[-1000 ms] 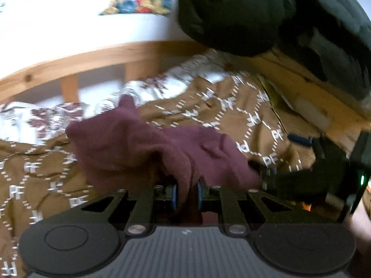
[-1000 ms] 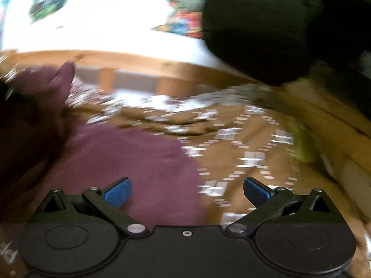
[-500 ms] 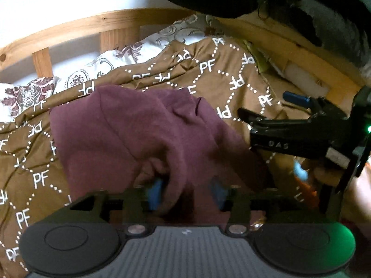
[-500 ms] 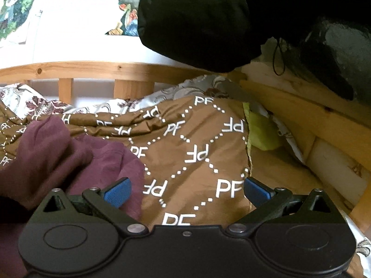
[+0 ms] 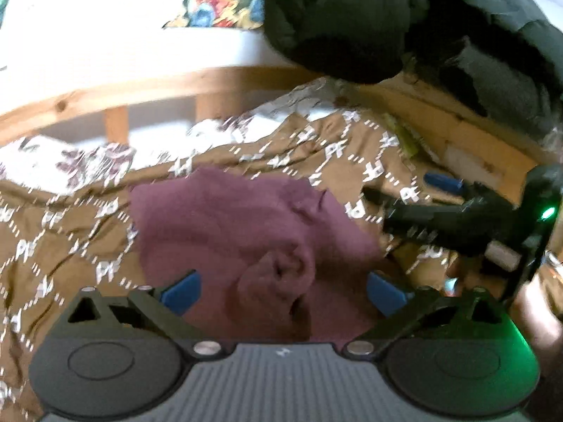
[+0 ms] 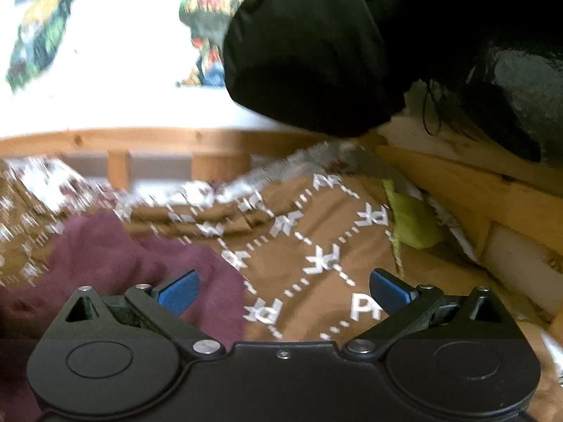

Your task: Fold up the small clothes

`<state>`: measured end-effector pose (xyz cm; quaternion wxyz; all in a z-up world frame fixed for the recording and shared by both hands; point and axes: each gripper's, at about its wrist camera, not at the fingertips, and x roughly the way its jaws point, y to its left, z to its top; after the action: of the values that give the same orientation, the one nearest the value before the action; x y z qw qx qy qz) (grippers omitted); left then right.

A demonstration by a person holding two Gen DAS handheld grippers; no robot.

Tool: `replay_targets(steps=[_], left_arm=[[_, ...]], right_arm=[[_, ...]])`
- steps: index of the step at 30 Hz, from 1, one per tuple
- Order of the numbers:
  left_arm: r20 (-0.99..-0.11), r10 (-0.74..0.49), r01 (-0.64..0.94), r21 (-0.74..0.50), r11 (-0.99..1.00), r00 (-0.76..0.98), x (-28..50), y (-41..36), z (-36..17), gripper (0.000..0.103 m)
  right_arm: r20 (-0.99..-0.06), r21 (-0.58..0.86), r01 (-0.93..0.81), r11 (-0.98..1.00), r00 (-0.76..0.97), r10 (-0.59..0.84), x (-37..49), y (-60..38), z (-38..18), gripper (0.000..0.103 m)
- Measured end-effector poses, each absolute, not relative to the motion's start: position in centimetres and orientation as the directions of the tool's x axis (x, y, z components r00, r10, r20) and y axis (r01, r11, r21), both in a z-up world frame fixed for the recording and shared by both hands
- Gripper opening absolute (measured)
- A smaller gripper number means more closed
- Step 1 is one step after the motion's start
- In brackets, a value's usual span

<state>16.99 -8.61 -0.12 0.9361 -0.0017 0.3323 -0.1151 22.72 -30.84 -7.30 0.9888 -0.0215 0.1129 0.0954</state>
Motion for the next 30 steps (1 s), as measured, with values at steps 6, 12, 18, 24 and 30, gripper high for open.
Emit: replay_targets(steps=[6, 12, 18, 24, 30], left_arm=[[-0.709, -0.180, 0.127, -0.128, 0.984, 0.682, 16.8, -6.7, -2.5, 0.102], [-0.782, -0.127, 0.039, -0.130, 0.991, 0.610, 17.1, -5.4, -4.4, 0.102], [-0.820, -0.089, 0.004, -0.105, 0.995, 0.566, 17.3, -4.8, -5.3, 0.102], [-0.834, -0.010, 0.001, -0.011, 1.000, 0.551, 17.4, -5.1, -5.6, 0.102], [-0.772, 0.079, 0.107, 0.186, 0.977, 0.630, 16.4, -7.8, -5.5, 0.102]], right_arm=[[-0.211, 0.089, -0.308, 0.947, 0.924, 0.320, 22.3, -29.9, -7.0, 0.102], [-0.308, 0.208, -0.417, 0.885, 0.831, 0.464, 23.1, -27.6, -8.0, 0.102], [-0.340, 0.350, -0.410, 0.842, 0.782, 0.522, 24.1, -26.9, -8.1, 0.102], [-0.416, 0.415, -0.357, 0.837, 0.744, 0.523, 26.1, -25.9, -9.0, 0.102], [-0.442, 0.415, -0.389, 0.822, 0.704, 0.556, 26.4, -24.6, -9.7, 0.102]])
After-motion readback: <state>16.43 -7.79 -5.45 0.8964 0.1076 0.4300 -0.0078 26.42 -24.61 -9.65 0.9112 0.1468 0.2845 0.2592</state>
